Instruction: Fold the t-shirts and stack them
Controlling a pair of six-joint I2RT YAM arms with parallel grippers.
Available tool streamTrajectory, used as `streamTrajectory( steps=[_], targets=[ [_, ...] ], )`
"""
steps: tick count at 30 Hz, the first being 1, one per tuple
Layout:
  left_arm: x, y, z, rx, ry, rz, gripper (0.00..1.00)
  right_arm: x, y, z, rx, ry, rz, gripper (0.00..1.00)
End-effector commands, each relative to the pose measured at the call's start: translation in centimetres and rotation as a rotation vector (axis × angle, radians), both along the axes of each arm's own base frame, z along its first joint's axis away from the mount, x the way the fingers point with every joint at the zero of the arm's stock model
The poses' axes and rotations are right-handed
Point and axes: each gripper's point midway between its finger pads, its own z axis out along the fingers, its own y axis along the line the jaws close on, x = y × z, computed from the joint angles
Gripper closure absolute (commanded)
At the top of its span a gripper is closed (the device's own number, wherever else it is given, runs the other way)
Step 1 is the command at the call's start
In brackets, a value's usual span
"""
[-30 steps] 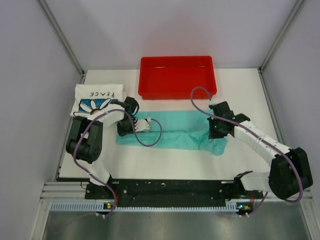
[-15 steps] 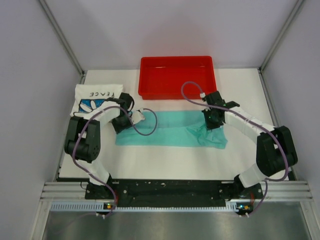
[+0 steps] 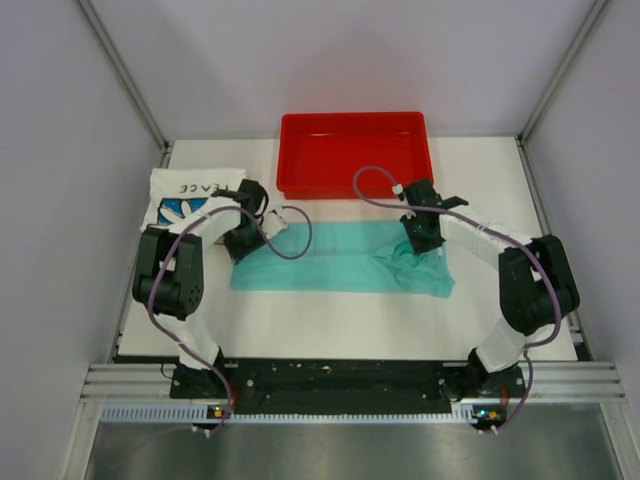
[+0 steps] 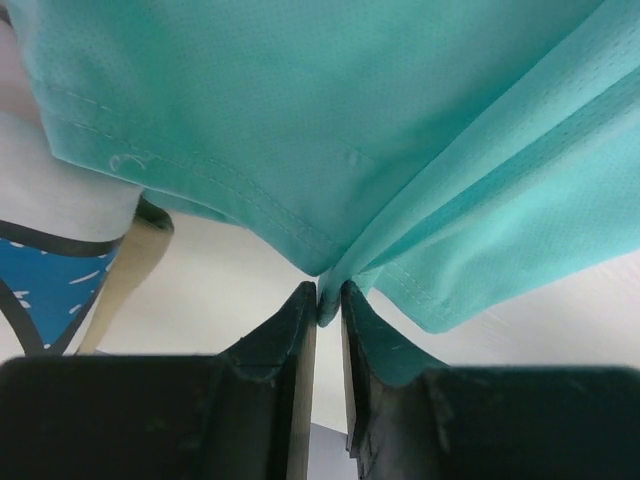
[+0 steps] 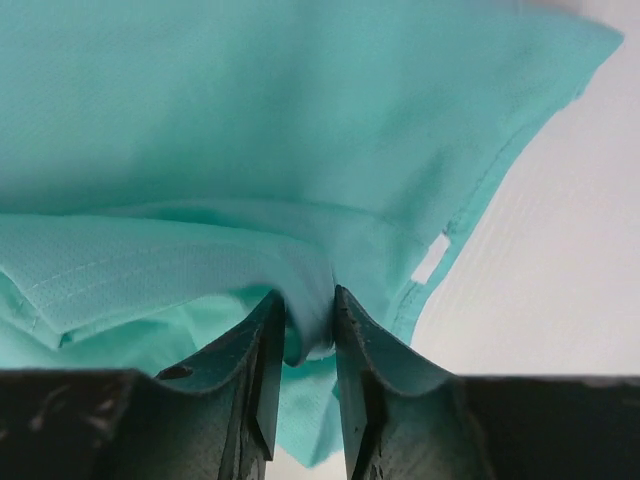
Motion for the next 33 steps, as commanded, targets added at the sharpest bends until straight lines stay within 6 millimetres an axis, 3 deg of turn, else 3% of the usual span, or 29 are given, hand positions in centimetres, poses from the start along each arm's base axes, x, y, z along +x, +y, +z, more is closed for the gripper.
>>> streamTrajectory(
  steps=[1,4,7,10,13,16,20,23,25,27,33],
  targets=[
    [3.2,0.5,0.9,0.038,-0.113,0.085,0.74,4.5,-0.1,0.9,-0.033,-0.102,-0.032,0.73],
    [5.7,0.8,1.7,0.067,-0.209,0.152,0.73,6.7,-0.8,0.7,-0.094,-0.131,-0.095,0.71],
    [7.7,1.3,3.0,0.089,-0.311,0.201,0.7,8.4,-3.1,1.9,-0.188,-0.193,-0.21,0.62],
    [8.7,2.2,4.4,0.135,-0.389,0.229,0.67,9.0,-4.9,4.1,-0.187,-0.235,-0.298,0.54],
    [9.2,2.9,5.9,0.167,-0.443,0.24,0.67,8.4,-5.6,6.4,-0.116,-0.275,-0.348,0.53],
    [7.5,1.2,7.1,0.052,-0.398,0.181,0.69,5.6,-4.9,8.0,-0.002,-0.295,-0.355,0.46],
    [1.7,-2.3,6.3,-0.147,-0.247,-0.056,0.65,0.6,-4.2,7.4,0.141,-0.259,-0.392,0.29],
    [-1.7,-2.3,4.6,-0.158,-0.191,-0.165,0.6,-3.2,-3.9,6.0,0.256,-0.214,-0.476,0.2],
    [-3.0,-1.7,3.2,-0.132,-0.172,-0.209,0.59,-5.4,-3.9,4.7,0.315,-0.189,-0.551,0.18],
    [-3.8,-1.3,1.6,-0.117,-0.153,-0.237,0.56,-6.8,-3.6,3.5,0.366,-0.169,-0.62,0.19],
    [-1.6,0.0,-0.5,-0.024,-0.222,-0.208,0.55,-8.2,-4.2,-0.4,0.373,-0.144,-0.746,0.33]
  ],
)
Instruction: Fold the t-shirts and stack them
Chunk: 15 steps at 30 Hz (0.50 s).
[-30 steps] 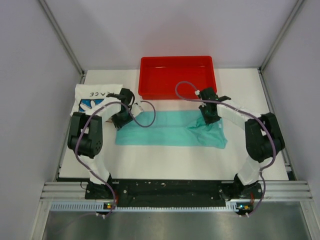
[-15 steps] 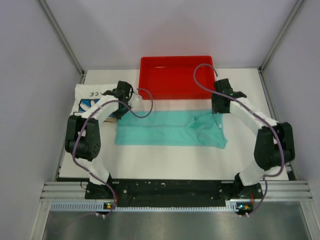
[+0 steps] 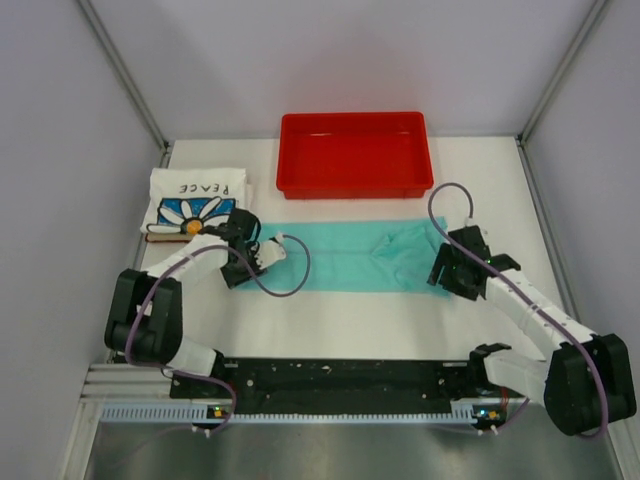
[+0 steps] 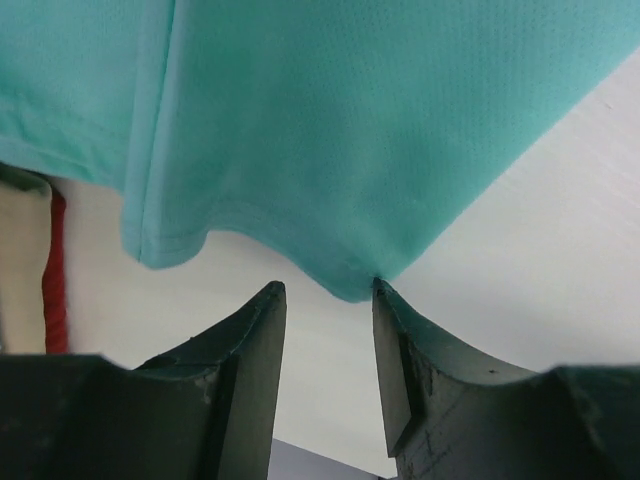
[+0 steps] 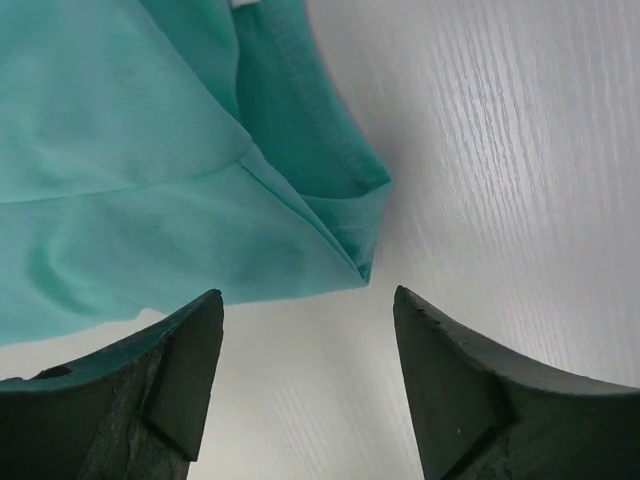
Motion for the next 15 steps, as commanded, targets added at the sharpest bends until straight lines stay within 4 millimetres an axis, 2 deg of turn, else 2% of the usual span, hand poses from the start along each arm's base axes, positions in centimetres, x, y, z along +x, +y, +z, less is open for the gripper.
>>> streamTrajectory(
  steps=[1,4,7,8,9,10,11,13,15],
  targets=[
    [3.4,-0.1,-0.5,0.017,-0.109,-0.013,0.55,0.9,-0.1,-1.1,0.064,-0.04,-0.159,0.35],
    [3.3,0.1,-1.7,0.034,-0.094,-0.007,0.55,0.9,-0.8,-2.5,0.08,-0.047,-0.209,0.41],
    [2.9,0.6,-2.9,0.059,-0.084,-0.008,0.58,0.7,-0.9,-4.0,0.136,-0.023,-0.239,0.54],
    [2.8,0.7,-3.2,0.065,-0.078,-0.007,0.65,0.5,-0.9,-4.5,0.147,-0.008,-0.243,0.61],
    [2.6,0.8,-3.3,0.067,-0.071,-0.004,0.82,0.1,-1.0,-5.0,0.155,0.008,-0.248,0.67],
    [2.3,0.9,-3.4,0.071,-0.061,-0.001,0.94,-0.2,-1.3,-5.4,0.153,0.018,-0.258,0.75],
    [1.9,1.0,-3.4,0.072,-0.046,0.002,1.0,-0.3,-1.6,-5.5,0.152,0.021,-0.271,0.87],
    [0.6,1.0,-3.3,0.068,0.007,-0.001,1.0,-0.4,-2.8,-5.4,0.165,0.003,-0.318,1.0],
    [-1.0,0.9,-2.9,0.053,0.064,0.004,1.0,-0.3,-3.5,-4.8,0.187,-0.027,-0.339,1.0]
  ],
)
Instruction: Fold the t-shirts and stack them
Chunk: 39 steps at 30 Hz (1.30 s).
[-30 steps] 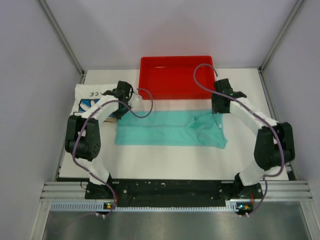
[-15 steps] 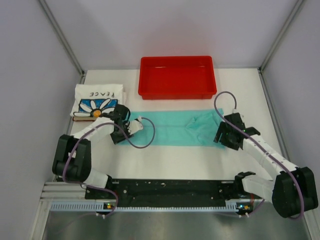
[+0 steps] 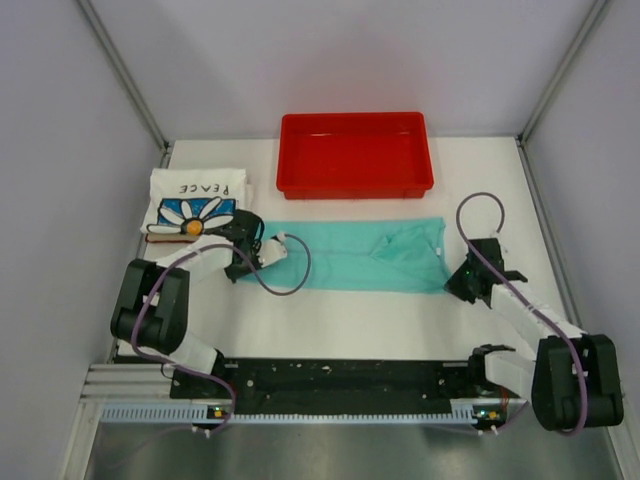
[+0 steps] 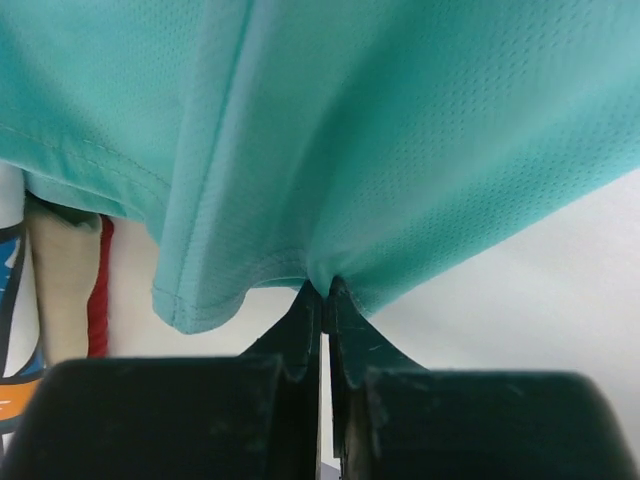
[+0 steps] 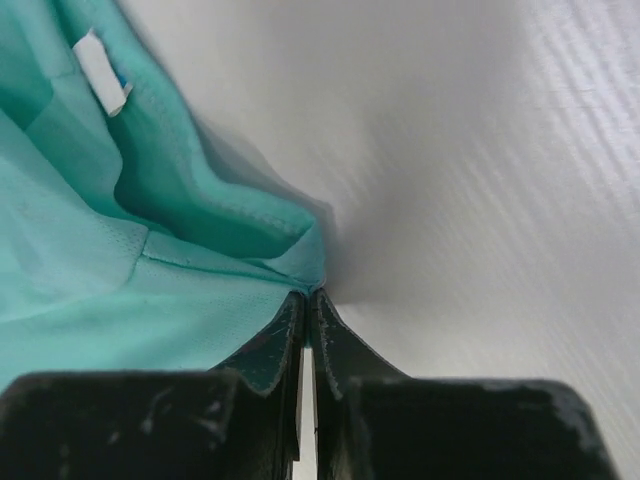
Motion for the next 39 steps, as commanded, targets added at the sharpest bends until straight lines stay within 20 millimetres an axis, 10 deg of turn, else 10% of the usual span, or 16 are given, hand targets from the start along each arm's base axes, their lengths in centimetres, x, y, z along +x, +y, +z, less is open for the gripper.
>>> streamTrajectory(
  steps=[1,7,10,14,19,24,28,30,34,39],
  targets=[
    [-4.5,0.0,-0.6,-0.029,0.166,0.011,1.0,-0.7,-2.5,-0.2,0.023,-0.018,-0.095,1.0],
    [-13.2,-3.4,-1.5,-0.043,0.417,-0.148,1.0,1.0,-5.9,1.2,-0.018,-0.035,-0.135,1.0],
    [-16.0,-4.9,-1.4,-0.016,0.476,-0.22,0.76,2.4,-7.9,1.2,-0.052,-0.003,-0.137,1.0],
    [-15.8,-7.4,1.1,-0.084,0.481,-0.227,0.65,4.6,-9.9,1.1,-0.071,0.031,-0.164,0.97],
    [-14.1,-11.6,6.9,-0.268,0.441,-0.275,0.62,8.7,-14.6,3.2,-0.261,0.068,-0.168,0.64],
    [-12.0,-12.4,8.1,-0.334,0.383,-0.24,0.6,11.4,-16.0,7.1,-0.319,0.092,-0.127,0.36],
    [-5.2,-9.6,6.6,-0.336,0.252,0.028,0.62,11.2,-12.5,12.1,-0.431,-0.033,-0.028,0.39],
    [-2.0,-7.9,5.9,-0.344,0.222,0.175,0.63,10.8,-8.8,12.7,-0.451,-0.088,0.073,0.56],
    [1.8,-5.7,4.1,-0.351,0.176,0.316,0.66,9.6,0.4,9.9,-0.301,-0.144,0.307,0.98],
    [1.7,-4.9,2.7,-0.326,0.171,0.342,0.66,9.5,4.0,6.4,-0.269,-0.101,0.381,1.0]
  ],
)
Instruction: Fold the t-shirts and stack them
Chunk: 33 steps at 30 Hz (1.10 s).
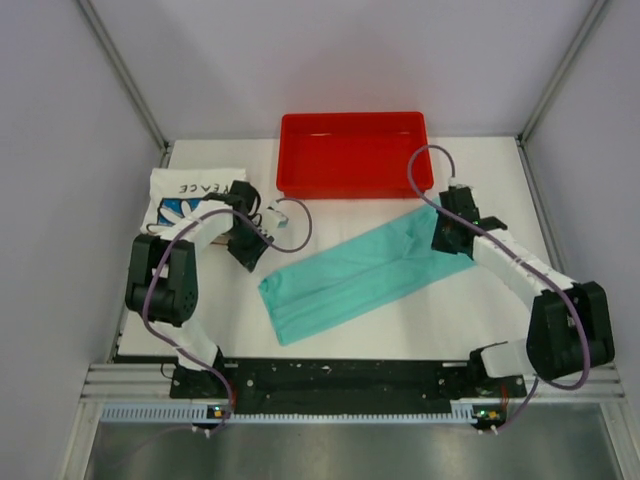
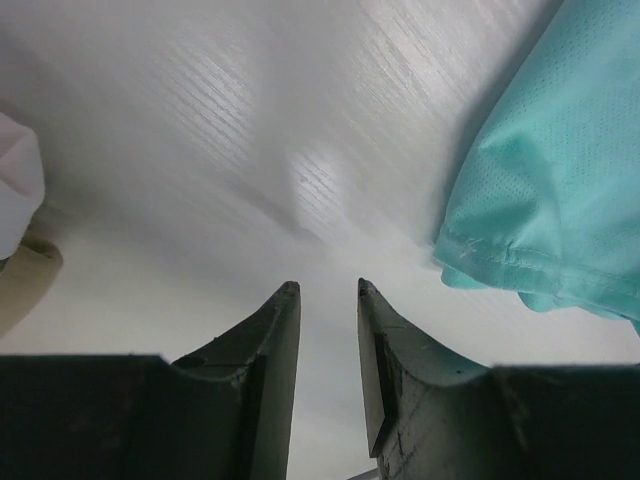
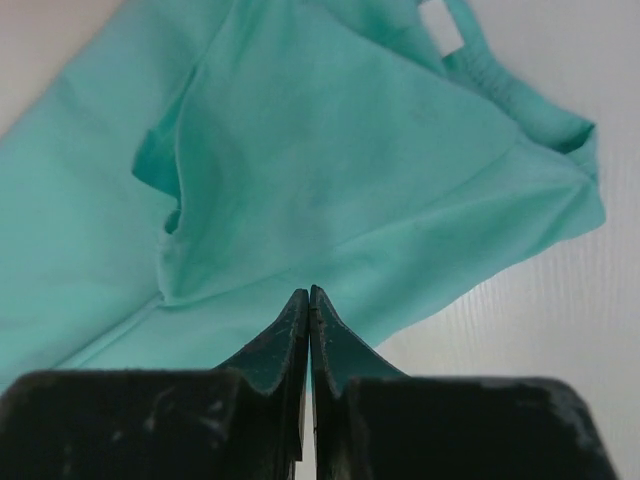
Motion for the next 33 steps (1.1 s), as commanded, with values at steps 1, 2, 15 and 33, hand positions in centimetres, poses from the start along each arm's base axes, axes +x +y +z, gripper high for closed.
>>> streamTrajectory(
  steps=[1,2,15,33],
  targets=[
    [0.9,-0.1,0.2,0.001,-0.065,0.029,0.65,0.7,2.2,-2.9,-0.001,0.059,0.037,1.0],
    [0.6,0.1,0.0,0.006,-0.063,0.03,0.65,1.1,2.7,-3.0,-0.01,0.063,0.048,1.0],
    [-0.7,1.7,-0.3,0.044,-0.086,0.037,0.64,5.8,9.1,-4.9,-0.235,0.091,0.192,1.0],
    [0.5,-3.0,2.1,-0.183,-0.029,0.01,0.62,0.1,2.1,-0.2,-0.152,0.001,0.065,1.0]
  ],
)
